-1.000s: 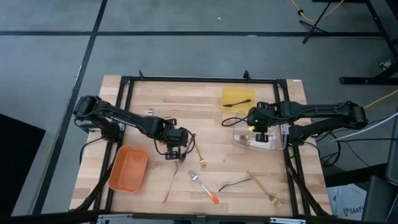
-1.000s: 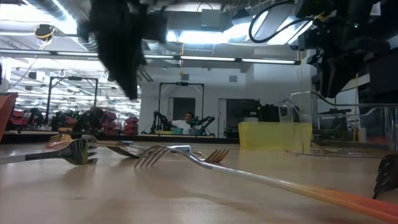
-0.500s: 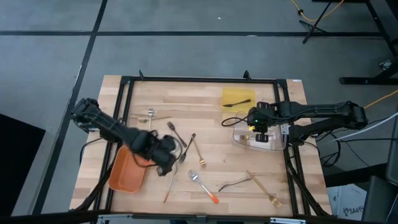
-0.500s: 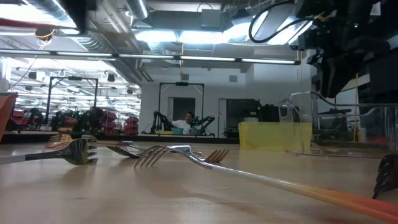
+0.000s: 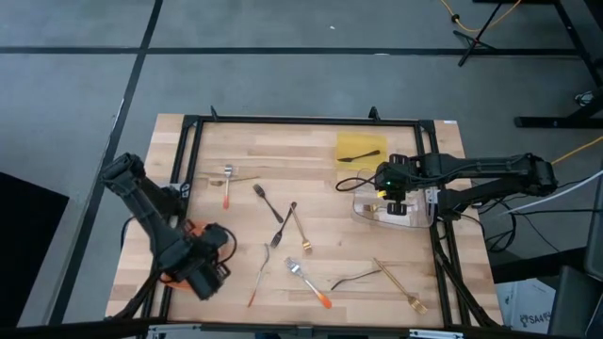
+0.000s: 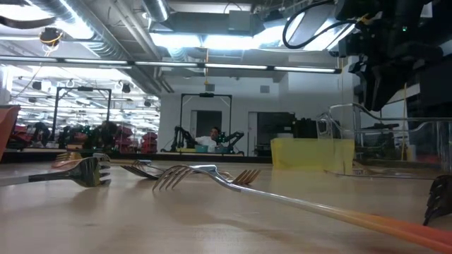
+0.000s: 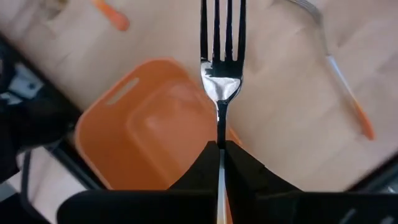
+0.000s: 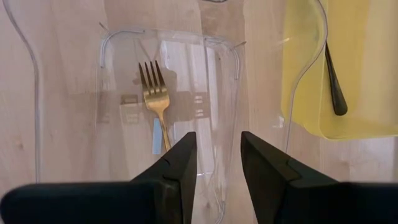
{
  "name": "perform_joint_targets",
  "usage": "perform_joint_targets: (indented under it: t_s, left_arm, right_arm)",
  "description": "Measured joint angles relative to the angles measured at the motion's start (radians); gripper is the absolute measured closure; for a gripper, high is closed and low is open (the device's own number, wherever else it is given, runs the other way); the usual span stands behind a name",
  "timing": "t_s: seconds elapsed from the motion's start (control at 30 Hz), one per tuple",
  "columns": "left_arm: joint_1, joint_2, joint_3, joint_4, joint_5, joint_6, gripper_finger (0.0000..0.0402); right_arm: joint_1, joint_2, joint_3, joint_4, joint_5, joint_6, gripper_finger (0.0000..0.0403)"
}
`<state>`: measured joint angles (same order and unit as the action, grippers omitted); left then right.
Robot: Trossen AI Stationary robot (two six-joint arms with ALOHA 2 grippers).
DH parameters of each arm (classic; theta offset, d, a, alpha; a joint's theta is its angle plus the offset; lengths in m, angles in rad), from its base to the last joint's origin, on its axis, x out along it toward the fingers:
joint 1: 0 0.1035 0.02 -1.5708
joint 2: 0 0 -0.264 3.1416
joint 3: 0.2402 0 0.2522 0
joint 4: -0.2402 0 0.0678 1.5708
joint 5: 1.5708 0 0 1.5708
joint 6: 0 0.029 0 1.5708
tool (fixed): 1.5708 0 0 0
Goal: Sort silverware by color (type)
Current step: Put the orange fork into the orange bin
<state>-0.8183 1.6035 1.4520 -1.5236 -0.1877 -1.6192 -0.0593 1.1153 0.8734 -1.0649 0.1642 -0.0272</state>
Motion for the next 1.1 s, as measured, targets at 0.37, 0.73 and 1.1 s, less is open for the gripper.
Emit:
perform_joint_targets:
  t_s: [0.37, 0.73, 1.1]
  left_arm:
    - [-0.110, 0.002, -0.169, -0.002, 0.002, -0.208, 0.0399]
    - [-0.121, 0.002, -0.329, 0.136, 0.096, -0.283, 0.0399]
    - [-0.121, 0.002, -0.430, 0.272, 0.096, -0.282, 0.0398]
  right_arm:
    - [0.000, 0.000, 0.000, 0.000, 0.000, 0.000, 0.0287]
    - [0.000, 0.000, 0.000, 0.000, 0.000, 0.000, 0.0288]
    - [0.000, 0.000, 0.000, 0.000, 0.000, 0.000, 0.0288]
